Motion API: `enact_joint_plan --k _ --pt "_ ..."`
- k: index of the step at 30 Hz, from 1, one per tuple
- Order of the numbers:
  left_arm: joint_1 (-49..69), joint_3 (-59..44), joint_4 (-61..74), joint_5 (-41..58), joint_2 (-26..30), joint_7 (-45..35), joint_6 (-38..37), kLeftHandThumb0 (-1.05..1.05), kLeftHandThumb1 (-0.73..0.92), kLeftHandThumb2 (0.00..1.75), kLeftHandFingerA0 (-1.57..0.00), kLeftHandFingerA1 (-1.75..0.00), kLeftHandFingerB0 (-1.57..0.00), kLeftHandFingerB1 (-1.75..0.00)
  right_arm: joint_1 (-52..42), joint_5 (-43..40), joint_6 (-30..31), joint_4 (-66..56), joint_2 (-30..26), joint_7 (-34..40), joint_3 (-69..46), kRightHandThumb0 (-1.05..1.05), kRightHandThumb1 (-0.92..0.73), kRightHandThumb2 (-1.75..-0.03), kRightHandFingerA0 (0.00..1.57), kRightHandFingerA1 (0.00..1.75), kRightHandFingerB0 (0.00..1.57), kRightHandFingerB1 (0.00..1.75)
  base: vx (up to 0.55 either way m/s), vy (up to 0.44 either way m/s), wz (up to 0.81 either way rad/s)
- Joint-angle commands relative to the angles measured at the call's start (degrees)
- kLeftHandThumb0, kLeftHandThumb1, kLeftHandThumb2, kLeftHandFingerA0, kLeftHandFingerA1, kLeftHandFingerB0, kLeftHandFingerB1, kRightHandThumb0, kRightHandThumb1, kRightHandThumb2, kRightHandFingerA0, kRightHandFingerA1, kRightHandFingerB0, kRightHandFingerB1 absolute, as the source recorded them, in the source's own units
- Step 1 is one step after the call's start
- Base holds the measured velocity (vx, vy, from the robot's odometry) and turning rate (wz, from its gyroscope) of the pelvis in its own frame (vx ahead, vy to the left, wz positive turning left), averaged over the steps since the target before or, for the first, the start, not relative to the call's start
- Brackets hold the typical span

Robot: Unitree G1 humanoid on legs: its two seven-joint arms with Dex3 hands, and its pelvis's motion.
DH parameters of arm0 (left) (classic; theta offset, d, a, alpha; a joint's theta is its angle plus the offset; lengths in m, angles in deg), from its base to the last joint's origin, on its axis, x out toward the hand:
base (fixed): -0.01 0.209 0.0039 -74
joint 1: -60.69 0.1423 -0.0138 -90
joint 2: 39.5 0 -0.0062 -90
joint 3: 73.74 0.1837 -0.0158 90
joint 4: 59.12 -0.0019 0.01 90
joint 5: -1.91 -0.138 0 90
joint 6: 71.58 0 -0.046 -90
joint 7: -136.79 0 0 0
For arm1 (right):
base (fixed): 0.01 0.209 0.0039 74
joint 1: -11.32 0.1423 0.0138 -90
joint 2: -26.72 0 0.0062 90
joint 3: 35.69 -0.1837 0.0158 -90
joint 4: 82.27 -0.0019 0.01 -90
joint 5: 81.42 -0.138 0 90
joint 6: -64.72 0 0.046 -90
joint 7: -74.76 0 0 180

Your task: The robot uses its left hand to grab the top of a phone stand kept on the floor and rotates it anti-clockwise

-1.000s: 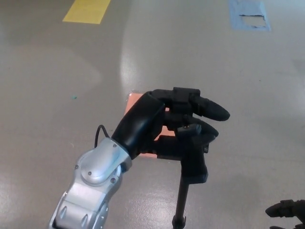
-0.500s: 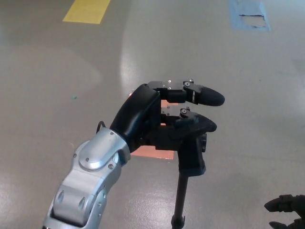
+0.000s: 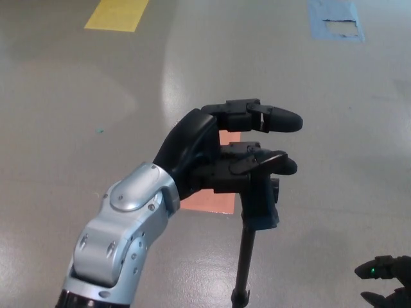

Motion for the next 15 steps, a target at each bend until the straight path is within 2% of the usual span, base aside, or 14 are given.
enact_joint_plan --k 1,2,8,9,12,13,14,15 --pt "-6.89 -6.84 -5.88 12.80 -1.58 -0.03 25.67 -0.20 0.68 0.60 -0.97 -0.59 -0.77 -0.47 1.75 0.06 1.08 0.49 -1.58 -1.67 -0.20 -0.56 -0.62 -0.85 0.49 0.52 0.20 0.42 0.00 0.000 0.00" --pt "-7.40 -7.03 -6.35 12.85 -1.66 0.19 26.61 -0.20 0.69 0.60 -0.97 -0.59 -0.78 -0.47 1.85 0.18 1.14 0.46 -1.62 -1.58 -0.12 -0.49 -0.76 -0.62 0.56 0.39 0.25 0.31 0.00 0.000 0.00" --pt "-8.90 -7.31 -7.76 13.26 -1.35 -0.08 29.24 -0.18 0.69 0.61 -0.94 -0.61 -0.74 -0.48 2.26 0.30 1.33 0.53 -1.64 -1.61 -0.02 -0.49 -0.77 -0.63 0.53 0.38 0.23 0.31 0.00 0.000 0.00" --pt "-9.19 -7.25 -8.10 13.26 -1.31 -0.18 29.59 -0.18 0.69 0.60 -0.94 -0.61 -0.73 -0.48 2.28 0.27 0.99 0.55 -1.71 -1.89 0.00 -0.55 -0.63 -0.84 0.45 0.51 0.19 0.42 0.00 0.000 0.00" --pt "-9.87 -7.15 -8.86 13.29 -1.14 -0.61 30.17 -0.18 0.69 0.61 -0.94 -0.61 -0.74 -0.48 2.37 0.26 0.40 0.69 -1.80 -2.15 0.02 -0.55 -0.63 -0.84 0.46 0.51 0.19 0.42 0.00 0.000 0.00" --pt "-10.16 -7.05 -9.30 13.37 -1.05 -1.04 30.22 -0.19 0.69 0.61 -0.93 -0.60 -0.73 -0.48 2.47 0.38 0.49 0.77 -1.78 -1.95 0.09 -0.48 -0.77 -0.63 0.51 0.37 0.25 0.32 0.00 0.000 0.00" --pt "-10.52 -6.97 -9.81 13.48 -0.96 -1.52 30.36 -0.19 0.69 0.61 -0.93 -0.60 -0.73 -0.48 2.58 0.52 0.62 0.84 -1.76 -1.74 0.18 -0.48 -0.77 -0.63 0.51 0.37 0.25 0.32 0.00 0.000 0.00" --pt "-10.66 -6.83 -9.97 13.43 -0.89 -1.71 30.40 -0.20 0.69 0.61 -0.93 -0.60 -0.73 -0.47 2.60 0.57 0.72 0.74 -1.75 -1.68 0.22 -0.38 -0.55 -0.99 0.43 0.60 0.10 0.45 0.00 0.000 0.00"
